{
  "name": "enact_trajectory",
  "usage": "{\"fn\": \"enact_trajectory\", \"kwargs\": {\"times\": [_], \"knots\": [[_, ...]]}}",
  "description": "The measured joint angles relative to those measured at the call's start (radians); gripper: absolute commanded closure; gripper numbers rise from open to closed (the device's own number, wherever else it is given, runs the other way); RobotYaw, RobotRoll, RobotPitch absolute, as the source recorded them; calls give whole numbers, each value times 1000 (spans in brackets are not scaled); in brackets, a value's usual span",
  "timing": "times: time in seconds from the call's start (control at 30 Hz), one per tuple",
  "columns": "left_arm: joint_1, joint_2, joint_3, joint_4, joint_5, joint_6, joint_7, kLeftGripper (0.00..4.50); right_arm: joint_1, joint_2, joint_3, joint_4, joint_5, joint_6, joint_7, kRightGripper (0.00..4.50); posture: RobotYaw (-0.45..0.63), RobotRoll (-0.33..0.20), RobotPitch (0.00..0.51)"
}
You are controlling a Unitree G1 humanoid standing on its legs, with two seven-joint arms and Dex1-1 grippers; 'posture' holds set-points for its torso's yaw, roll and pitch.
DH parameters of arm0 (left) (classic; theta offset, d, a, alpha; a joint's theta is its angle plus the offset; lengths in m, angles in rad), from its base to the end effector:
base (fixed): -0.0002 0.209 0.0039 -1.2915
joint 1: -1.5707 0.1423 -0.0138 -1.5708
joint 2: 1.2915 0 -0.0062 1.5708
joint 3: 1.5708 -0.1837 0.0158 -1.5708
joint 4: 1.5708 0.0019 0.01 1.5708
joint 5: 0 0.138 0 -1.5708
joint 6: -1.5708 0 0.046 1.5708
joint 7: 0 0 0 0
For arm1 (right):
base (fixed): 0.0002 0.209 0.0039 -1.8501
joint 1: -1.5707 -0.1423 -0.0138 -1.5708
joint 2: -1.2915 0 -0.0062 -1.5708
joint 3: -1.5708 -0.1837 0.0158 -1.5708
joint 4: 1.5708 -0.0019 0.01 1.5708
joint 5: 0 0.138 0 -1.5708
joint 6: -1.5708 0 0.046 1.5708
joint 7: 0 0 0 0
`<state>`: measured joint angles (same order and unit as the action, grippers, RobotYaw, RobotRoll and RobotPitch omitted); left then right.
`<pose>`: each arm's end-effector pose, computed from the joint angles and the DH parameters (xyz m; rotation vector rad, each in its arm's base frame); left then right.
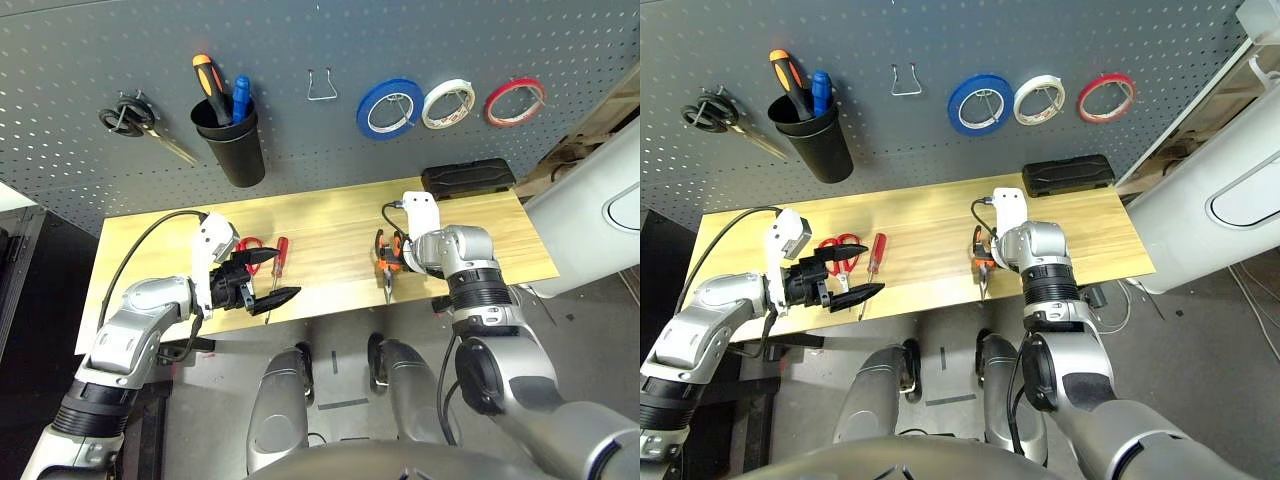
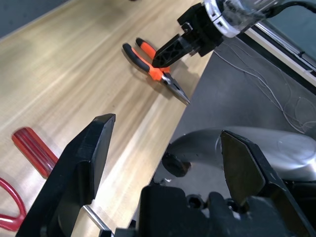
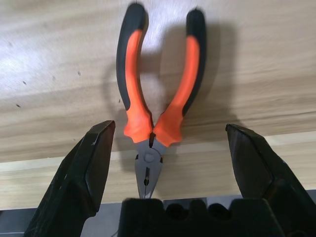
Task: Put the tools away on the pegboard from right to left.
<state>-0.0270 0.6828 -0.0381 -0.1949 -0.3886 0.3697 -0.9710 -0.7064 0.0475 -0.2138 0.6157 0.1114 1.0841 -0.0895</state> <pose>0.2065 0.2441 0.1019 0.1946 0.3288 -1.0405 0.3010 -0.1120 0.0629 0.1270 1.0383 0.0753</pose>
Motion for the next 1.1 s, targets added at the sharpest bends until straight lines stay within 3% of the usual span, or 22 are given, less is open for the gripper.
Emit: {"fn": "enact_trajectory", "kwargs": {"times": [0.13,0.17,0.3,0.4,0.43,0.67,0.87,1.1], "knots": [[2,0,0,-23,-4,7,2,0,-36,14,0,97,5,-62,-12,18,-18,0,245],[2,0,0,-29,-5,10,2,0,-49,14,-1,129,6,-85,-15,187,-17,0,244],[1,0,3,-29,-6,19,8,0,-73,14,-32,245,15,-177,-36,1246,-16,0,230],[-1,0,17,-29,-6,19,10,0,-92,7,-40,295,25,-214,-42,2314,-18,0,219],[-3,0,21,-29,-6,19,12,0,-94,6,-39,301,26,-223,-41,2459,-18,0,214],[-8,-7,42,-29,-12,8,20,0,-61,-23,-2,222,32,-204,1,2460,-24,0,170],[-28,-33,110,-26,-62,-7,23,0,75,-78,143,-204,47,-56,153,2460,-26,0,141],[-36,-22,180,-37,-105,-19,21,0,168,-255,303,-597,80,32,343,2460,-27,0,122]]}}
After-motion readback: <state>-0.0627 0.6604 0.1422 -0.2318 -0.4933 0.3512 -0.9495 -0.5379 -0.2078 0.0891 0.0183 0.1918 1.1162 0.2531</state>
